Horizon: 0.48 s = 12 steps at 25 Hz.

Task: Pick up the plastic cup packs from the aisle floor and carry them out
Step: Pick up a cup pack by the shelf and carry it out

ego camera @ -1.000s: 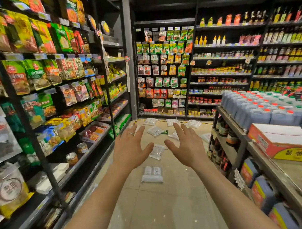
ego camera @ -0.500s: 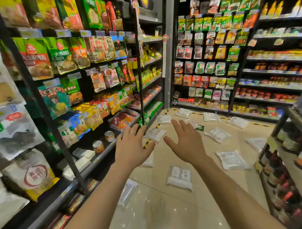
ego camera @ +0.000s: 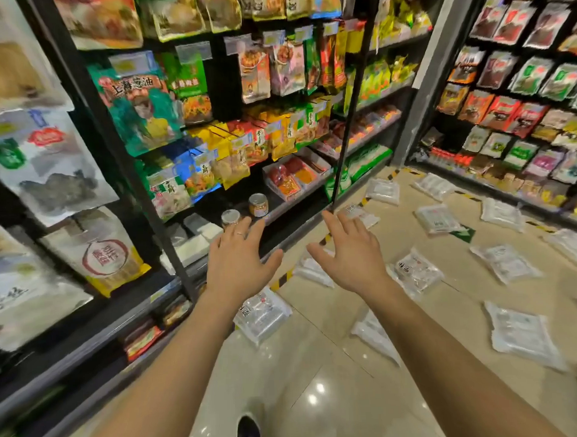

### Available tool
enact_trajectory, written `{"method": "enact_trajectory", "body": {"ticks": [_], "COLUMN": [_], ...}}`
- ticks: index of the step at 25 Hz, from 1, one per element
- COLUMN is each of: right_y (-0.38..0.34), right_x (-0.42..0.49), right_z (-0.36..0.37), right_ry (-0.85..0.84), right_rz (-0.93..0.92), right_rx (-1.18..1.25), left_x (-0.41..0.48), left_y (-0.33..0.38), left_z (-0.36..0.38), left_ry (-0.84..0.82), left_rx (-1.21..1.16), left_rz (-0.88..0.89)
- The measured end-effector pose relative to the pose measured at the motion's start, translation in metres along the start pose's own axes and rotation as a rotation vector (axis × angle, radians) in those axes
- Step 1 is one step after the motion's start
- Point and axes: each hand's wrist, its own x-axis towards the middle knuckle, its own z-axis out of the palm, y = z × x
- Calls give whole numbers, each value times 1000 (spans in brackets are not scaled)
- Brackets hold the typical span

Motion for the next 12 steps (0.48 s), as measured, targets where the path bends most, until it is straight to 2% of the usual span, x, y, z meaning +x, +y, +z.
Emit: {"method": "enact_trajectory", "body": {"ticks": [7,12], "right_y": [-24,-34], "right_x": [128,233], "right_z": [101,179], "right_ry": [-125,-243], "right_rz": [-51,-51], "right_rx": [21,32], "left_x": [109,192], "left_y": [-83,-148], "left_z": [68,133], "left_ry": [-59,-185], "left_rx": [-16,-13], "left_rz": [-84,-163]}}
